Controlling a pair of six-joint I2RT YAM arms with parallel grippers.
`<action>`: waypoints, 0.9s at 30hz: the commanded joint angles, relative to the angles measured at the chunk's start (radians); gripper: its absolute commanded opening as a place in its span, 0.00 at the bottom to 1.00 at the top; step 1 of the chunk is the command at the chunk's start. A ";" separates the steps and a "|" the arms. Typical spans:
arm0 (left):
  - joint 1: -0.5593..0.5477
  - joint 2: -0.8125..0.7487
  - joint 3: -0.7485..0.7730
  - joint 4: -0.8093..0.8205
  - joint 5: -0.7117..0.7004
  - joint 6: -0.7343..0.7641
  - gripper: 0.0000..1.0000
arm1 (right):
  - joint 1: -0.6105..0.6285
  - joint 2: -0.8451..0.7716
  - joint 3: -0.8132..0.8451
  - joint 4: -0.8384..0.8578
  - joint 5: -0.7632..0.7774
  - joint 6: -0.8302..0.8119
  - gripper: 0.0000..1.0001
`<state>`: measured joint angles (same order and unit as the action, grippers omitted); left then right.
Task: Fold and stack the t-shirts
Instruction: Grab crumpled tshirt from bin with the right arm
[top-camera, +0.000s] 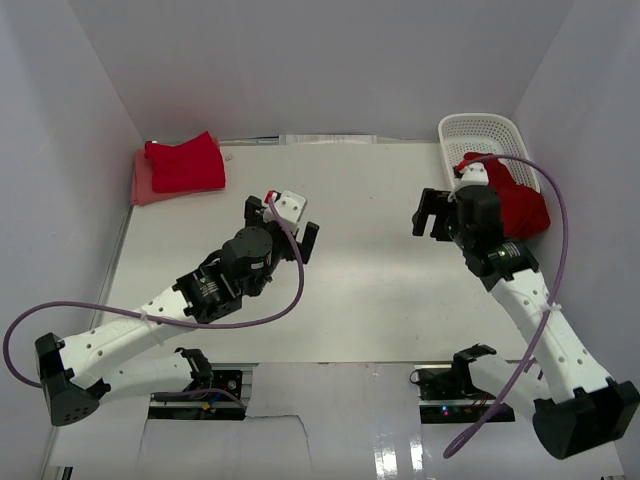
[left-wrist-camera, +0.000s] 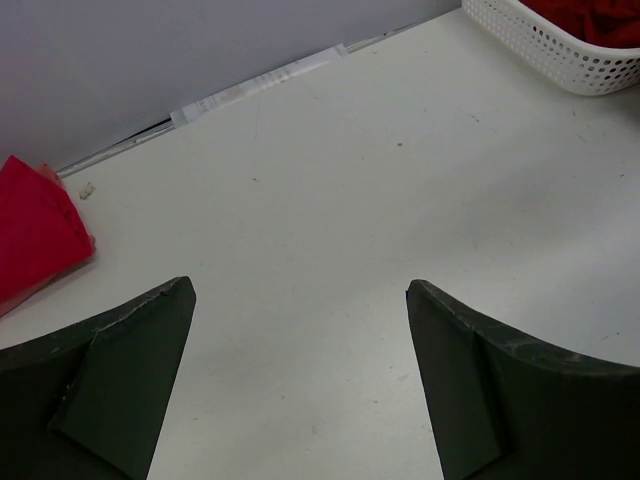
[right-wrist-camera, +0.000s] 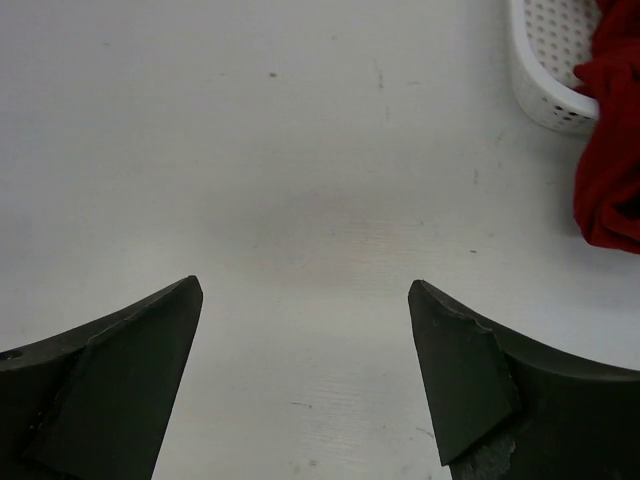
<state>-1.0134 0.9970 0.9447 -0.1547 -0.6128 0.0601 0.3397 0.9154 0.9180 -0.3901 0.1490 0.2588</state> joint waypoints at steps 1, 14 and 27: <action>0.002 0.021 0.069 -0.034 0.010 -0.046 0.98 | -0.001 0.143 0.161 -0.160 0.222 0.002 0.90; 0.027 0.095 0.103 -0.097 0.001 -0.128 0.98 | -0.327 0.877 0.705 -0.344 0.429 0.007 0.92; 0.032 0.083 0.097 -0.114 -0.022 -0.148 0.98 | -0.410 1.137 0.843 -0.345 0.383 0.002 0.65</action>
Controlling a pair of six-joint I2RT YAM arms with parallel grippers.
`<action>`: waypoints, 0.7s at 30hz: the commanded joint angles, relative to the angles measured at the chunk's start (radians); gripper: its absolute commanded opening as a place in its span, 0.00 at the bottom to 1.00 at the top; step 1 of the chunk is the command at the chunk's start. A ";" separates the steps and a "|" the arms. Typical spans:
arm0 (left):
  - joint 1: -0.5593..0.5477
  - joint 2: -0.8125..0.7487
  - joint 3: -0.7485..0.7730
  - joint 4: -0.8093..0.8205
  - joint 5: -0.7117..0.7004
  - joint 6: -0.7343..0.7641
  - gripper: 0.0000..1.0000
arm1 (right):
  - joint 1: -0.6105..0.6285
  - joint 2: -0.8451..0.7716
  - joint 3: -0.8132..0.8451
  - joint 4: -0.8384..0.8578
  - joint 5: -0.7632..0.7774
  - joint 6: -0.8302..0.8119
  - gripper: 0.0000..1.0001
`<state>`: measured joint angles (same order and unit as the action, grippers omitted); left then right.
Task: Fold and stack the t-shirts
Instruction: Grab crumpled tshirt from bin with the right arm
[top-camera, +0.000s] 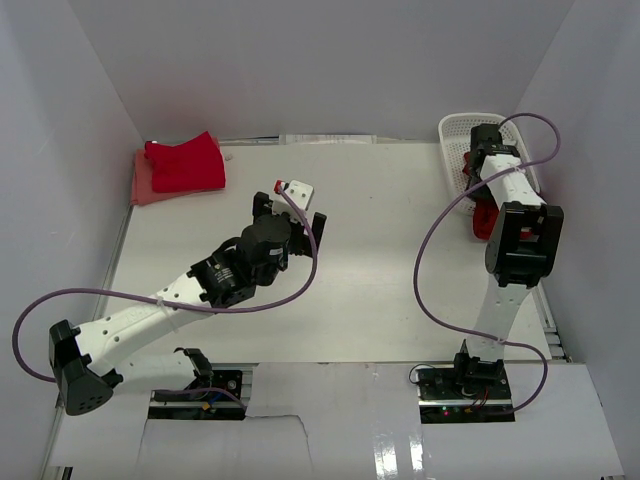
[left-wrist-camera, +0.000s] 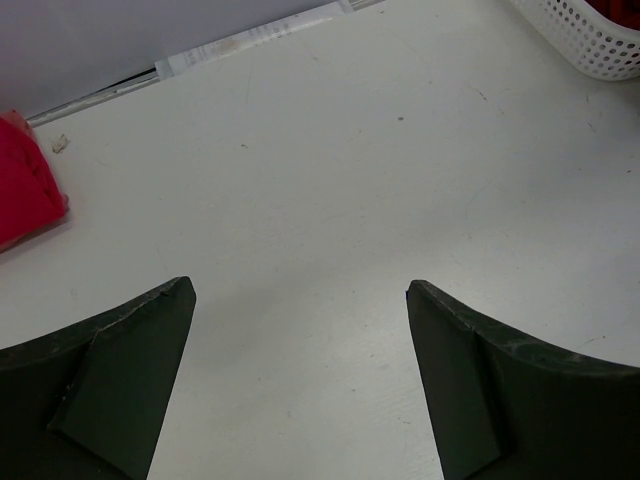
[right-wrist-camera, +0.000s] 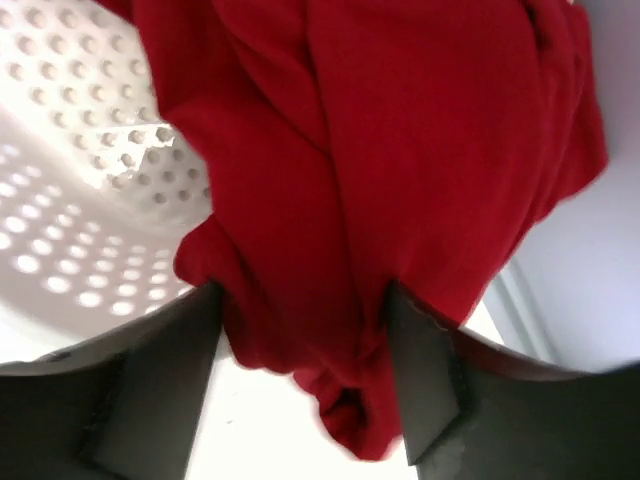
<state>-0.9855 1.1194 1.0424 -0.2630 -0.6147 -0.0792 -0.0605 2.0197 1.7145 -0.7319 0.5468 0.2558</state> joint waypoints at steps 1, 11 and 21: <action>0.004 -0.041 -0.004 0.001 -0.023 -0.007 0.98 | -0.012 0.042 0.053 -0.003 -0.019 0.007 0.47; 0.013 -0.001 -0.005 0.002 -0.022 -0.004 0.98 | 0.025 -0.041 0.301 -0.052 -0.057 -0.061 0.08; 0.056 0.020 0.002 -0.002 0.004 -0.021 0.98 | 0.180 -0.582 0.030 0.157 -0.593 -0.124 0.08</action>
<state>-0.9482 1.1439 1.0405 -0.2623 -0.6224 -0.0834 0.0589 1.6478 1.8370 -0.7643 0.1551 0.1467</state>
